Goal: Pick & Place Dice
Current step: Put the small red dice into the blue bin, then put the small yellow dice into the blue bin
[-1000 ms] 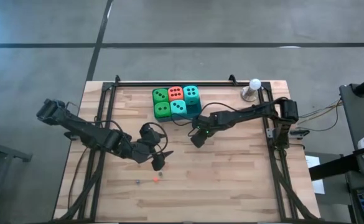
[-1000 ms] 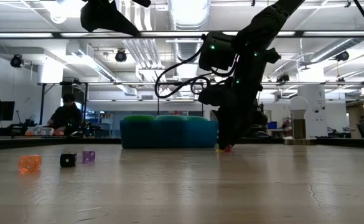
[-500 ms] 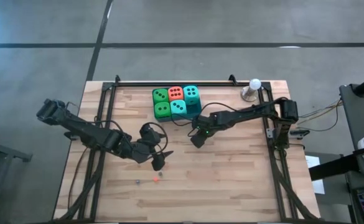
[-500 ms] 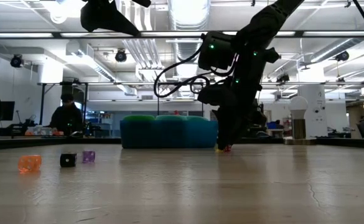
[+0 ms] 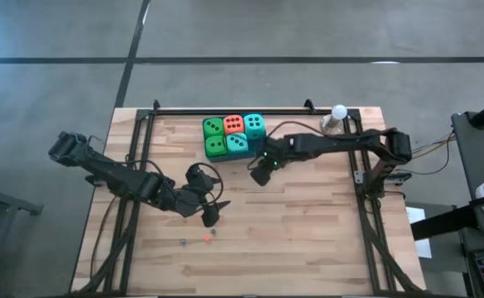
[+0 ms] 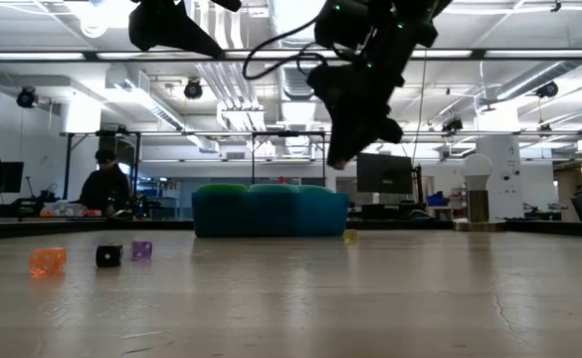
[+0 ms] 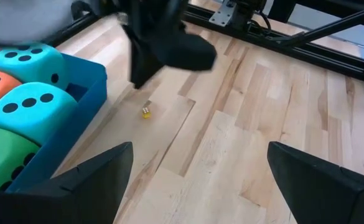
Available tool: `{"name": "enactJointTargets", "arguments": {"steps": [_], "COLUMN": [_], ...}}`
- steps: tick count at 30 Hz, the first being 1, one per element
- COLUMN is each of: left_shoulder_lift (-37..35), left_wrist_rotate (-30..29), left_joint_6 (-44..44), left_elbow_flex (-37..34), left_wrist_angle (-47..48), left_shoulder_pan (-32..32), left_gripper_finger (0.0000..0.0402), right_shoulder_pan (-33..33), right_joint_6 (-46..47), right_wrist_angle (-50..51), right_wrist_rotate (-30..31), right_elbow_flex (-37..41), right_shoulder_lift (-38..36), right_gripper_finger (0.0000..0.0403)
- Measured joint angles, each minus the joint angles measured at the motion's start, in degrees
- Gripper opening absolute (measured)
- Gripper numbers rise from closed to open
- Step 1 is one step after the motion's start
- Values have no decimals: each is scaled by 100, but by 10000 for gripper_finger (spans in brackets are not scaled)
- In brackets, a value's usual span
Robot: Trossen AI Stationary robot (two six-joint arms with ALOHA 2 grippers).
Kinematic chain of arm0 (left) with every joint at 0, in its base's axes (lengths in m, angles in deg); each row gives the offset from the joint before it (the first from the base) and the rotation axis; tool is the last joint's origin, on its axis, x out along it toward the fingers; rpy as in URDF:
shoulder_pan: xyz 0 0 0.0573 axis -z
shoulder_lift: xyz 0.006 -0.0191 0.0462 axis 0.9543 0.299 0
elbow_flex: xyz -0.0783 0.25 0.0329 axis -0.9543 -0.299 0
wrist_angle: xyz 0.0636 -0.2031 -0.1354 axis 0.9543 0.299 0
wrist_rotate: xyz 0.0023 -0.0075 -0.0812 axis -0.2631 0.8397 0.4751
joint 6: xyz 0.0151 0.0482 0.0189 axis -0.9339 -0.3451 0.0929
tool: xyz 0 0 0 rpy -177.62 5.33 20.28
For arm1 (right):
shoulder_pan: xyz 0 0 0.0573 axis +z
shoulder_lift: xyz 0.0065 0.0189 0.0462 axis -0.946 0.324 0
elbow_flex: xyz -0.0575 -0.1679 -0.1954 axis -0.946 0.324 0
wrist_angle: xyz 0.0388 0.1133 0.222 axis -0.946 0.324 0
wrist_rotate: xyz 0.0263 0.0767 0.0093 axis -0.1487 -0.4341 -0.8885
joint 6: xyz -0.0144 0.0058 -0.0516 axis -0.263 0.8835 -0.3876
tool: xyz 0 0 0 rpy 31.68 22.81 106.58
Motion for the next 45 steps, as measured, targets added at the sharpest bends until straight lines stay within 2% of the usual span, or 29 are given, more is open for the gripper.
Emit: {"name": "enactJointTargets", "arguments": {"steps": [10, 19, 29, 40, 45], "left_shoulder_lift": [0, 0, 0, 0, 0], "left_wrist_rotate": [4, 7, 4, 0, 0], "left_joint_6": [0, 0, 1, 0, 2], "left_elbow_flex": [0, 0, 0, 0, 0], "left_wrist_angle": [31, 40, 36, 31, 31], "left_shoulder_pan": [0, -1, -1, 0, -1], "left_gripper_finger": [376, 372, 376, 375, 376], "right_shoulder_pan": [-713, -1356, -1541, -1541, -1539], "right_joint_6": [-1034, -1334, -1466, -1247, -1278], "right_wrist_angle": [-56, -287, -341, -383, -357], "right_wrist_rotate": [111, 94, -167, -172, -335], "right_elbow_flex": [-759, -723, -723, -723, -725], "right_shoulder_lift": [193, 412, 634, 733, 709], "right_gripper_finger": [52, 52, 54, 130, 150]}}
